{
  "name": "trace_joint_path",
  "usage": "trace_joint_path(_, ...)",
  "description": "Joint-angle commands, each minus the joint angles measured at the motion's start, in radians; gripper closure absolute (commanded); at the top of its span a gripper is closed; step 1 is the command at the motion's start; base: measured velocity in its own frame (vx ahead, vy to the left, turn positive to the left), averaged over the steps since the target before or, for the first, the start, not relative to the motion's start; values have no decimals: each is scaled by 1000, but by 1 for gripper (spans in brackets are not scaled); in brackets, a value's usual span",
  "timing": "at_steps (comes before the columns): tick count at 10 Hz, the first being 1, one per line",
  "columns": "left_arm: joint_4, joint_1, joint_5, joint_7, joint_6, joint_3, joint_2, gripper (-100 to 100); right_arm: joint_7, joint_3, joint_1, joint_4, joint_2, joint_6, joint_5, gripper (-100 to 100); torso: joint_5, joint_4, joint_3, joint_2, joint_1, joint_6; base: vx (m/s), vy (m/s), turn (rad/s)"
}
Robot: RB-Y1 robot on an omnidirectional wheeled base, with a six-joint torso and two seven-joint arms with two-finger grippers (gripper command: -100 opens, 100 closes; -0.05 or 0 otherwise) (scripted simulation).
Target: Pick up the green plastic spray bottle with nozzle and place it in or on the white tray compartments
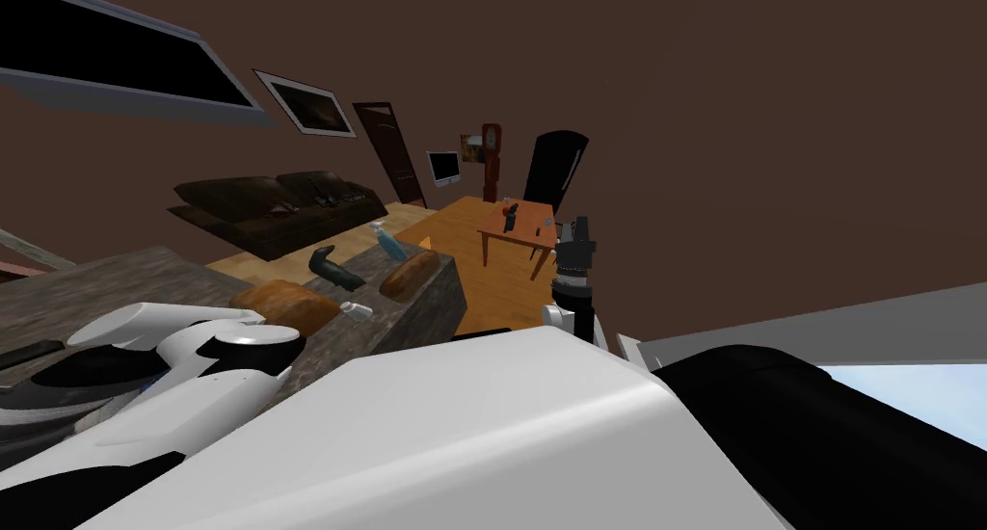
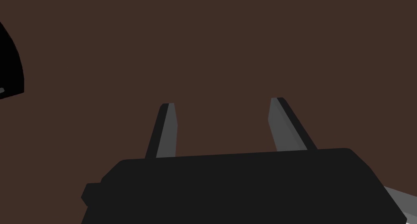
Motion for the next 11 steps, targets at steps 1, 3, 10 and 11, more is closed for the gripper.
trace_joint_path(1,38,-3,-2,11,1,7,37,100,0,0,0,0,0,0,0,0,0,0,0,0,0,0,10,-20,-108)
trace_joint_path(3,65,-3,-3,7,1,22,83,100,0,0,0,0,0,0,0,0,0,0,-1,-1,0,1,11,-17,-176)
trace_joint_path(10,184,30,8,13,-32,110,246,100,0,0,0,0,0,0,0,0,0,0,-1,-2,4,1,15,30,-222)
trace_joint_path(11,205,44,12,18,-43,131,267,100,0,0,0,0,0,0,0,0,1,0,-1,-1,4,1,12,79,-280)
